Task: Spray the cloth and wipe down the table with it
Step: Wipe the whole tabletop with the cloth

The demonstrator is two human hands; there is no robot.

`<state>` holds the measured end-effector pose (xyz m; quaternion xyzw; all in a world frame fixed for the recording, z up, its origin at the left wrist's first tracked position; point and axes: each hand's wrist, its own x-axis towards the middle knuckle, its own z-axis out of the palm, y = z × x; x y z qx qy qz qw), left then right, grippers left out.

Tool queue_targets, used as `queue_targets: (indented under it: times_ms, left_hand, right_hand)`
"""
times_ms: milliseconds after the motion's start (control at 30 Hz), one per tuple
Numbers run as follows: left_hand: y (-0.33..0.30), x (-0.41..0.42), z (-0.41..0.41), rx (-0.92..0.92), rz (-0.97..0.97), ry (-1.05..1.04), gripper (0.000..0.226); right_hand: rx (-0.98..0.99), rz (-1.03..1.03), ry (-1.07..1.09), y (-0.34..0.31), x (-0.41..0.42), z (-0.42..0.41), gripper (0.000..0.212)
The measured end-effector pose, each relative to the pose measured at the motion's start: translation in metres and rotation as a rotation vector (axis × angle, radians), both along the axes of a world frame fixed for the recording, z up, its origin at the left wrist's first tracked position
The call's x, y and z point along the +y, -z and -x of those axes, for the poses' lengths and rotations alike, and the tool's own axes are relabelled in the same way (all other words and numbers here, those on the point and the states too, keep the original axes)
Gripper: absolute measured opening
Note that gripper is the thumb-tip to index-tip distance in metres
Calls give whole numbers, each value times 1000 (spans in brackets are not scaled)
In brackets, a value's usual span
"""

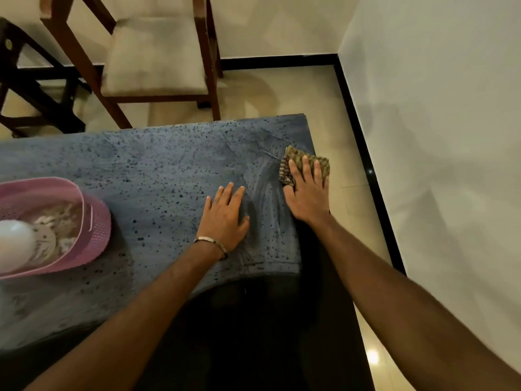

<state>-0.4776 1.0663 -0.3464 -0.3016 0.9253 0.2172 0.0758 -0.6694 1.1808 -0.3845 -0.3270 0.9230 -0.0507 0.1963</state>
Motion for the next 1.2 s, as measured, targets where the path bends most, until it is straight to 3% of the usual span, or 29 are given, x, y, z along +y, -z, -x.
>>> queue_targets:
  times_ms: [400,500,733,867,1000,1200]
  left_hand:
    - [16,-50,42,57,-16,-11,69]
    - [19,-55,39,56,-15,-7,69]
    - [24,-58,27,-16,30,27,70]
    - [23,-59,28,-56,54,48,69]
    - [22,-61,26,-53,59,62,69]
    - [19,-65,29,-72,54,61,67]
  right_hand:
    - [-9,4,-66,6,171,-178,86]
    - [-5,25,-21,4,125,-131,77]
    - [41,21,77,3,-72,65,65]
    - [-33,-24,66,-2,-118,104,64]
    - [34,22,11,0,-76,61,65]
    - [14,36,-59,0,72,-83,71]
